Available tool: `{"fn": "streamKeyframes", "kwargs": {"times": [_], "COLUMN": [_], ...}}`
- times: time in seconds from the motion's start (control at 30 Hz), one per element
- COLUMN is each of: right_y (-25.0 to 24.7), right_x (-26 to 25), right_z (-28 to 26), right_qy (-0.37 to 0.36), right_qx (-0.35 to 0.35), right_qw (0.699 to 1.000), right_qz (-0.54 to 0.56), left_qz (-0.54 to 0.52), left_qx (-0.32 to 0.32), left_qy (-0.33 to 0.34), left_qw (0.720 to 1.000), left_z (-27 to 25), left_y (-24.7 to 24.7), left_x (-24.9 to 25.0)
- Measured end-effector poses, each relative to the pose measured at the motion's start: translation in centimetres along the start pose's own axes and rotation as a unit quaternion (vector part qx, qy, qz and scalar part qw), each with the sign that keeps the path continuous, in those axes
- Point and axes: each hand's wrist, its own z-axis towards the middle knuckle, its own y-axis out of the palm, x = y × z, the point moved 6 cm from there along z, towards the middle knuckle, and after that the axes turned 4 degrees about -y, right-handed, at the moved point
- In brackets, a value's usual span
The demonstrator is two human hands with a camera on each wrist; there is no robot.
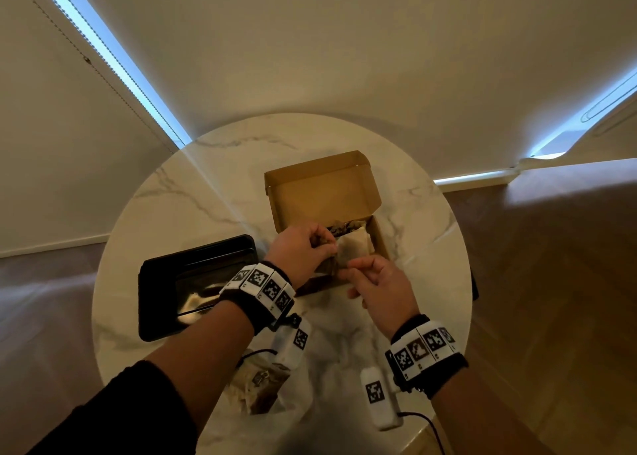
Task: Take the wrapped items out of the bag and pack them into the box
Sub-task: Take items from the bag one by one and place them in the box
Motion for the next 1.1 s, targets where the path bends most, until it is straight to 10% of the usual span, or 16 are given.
{"fn": "streamKeyframes", "kwargs": {"times": [0.37,0.77,1.1], "right_y": [-0.1,0.8,0.6], "right_x": [4.8,5.5,4.1], "right_z": [-4.0,-7.1,-9.0], "right_qy": [0.017,0.03,0.002], "right_qx": [-0.06,-0.096,-0.112], "right_qw": [0.994,0.988,0.981], "right_qz": [-0.085,-0.12,-0.157], "left_qz": [0.063,0.22,0.13], "left_qx": [-0.013,0.007,-0.002], "left_qy": [-0.064,0.045,0.062], "left_qw": [0.996,0.974,0.99], "left_z": [2.5,2.7,-2.5], "left_y": [5.1,5.2,-2.0], "left_x": [-3.2,-1.1,1.3]}}
